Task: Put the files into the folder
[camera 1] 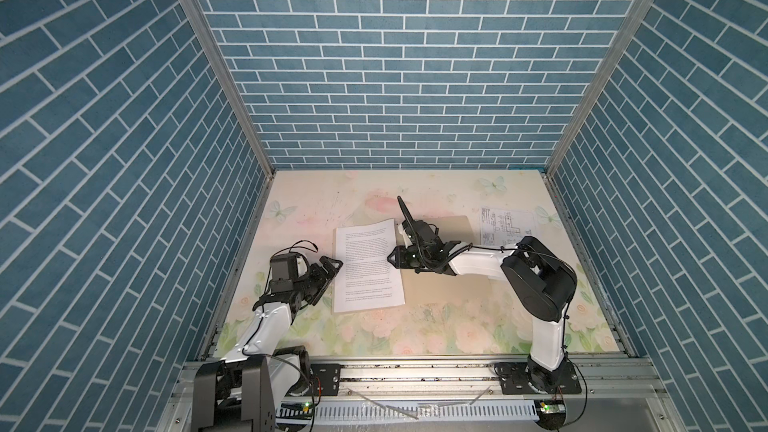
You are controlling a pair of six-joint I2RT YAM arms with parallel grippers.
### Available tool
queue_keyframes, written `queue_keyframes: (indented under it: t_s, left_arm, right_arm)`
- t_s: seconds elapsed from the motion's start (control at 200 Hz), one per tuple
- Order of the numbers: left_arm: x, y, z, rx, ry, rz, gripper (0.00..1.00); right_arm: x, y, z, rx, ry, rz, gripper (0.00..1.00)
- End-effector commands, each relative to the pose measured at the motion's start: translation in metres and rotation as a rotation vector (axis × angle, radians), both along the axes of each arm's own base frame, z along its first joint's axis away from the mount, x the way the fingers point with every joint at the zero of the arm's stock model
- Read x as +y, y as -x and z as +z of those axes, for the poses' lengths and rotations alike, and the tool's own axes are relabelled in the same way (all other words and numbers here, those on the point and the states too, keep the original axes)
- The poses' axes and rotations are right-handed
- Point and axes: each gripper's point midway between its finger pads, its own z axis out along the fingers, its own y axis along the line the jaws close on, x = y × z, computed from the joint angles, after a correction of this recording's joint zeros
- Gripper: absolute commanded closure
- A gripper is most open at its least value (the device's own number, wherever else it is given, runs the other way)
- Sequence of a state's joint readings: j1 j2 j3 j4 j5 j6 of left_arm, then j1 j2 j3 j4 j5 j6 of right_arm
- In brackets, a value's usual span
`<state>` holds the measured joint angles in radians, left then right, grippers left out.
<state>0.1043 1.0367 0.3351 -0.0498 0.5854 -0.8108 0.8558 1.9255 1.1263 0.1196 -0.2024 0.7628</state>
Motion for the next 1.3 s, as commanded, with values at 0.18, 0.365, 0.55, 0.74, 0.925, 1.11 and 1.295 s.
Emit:
queue_keyframes:
  t_s: [0.18,0.365,0.55,0.74,0.925,1.11,1.295]
  left_arm:
    - [-0.023,-0.009,0.012,-0.004,-0.118,-0.102,0.0]
    - [-0.062,-0.026,0.022,-0.038,-0.141,-0.216,0.01]
    - [-0.109,-0.049,0.025,-0.06,-0.134,-0.337,0.15]
    - [-0.162,-0.07,0.018,-0.065,-0.119,-0.459,0.4]
    - [-0.201,-0.086,0.006,-0.054,-0.098,-0.518,0.59]
    - [-0.219,-0.099,-0.008,-0.031,-0.106,-0.534,0.68]
    - [-0.227,-0.104,-0.019,-0.015,-0.115,-0.536,0.7]
  right_arm:
    - [-0.034,-0.02,0.03,-0.042,0.037,-0.118,0.66]
    - [-0.056,-0.019,0.027,-0.014,0.044,-0.17,0.68]
    - [-0.077,-0.013,0.013,0.068,0.016,-0.238,0.74]
    - [-0.089,-0.003,0.001,0.112,-0.055,-0.26,0.8]
    - [-0.095,0.007,-0.009,0.14,-0.049,-0.258,0.83]
    - [-0.097,0.01,-0.012,0.147,-0.093,-0.269,0.83]
    - [-0.095,0.011,-0.015,0.159,-0.118,-0.266,0.83]
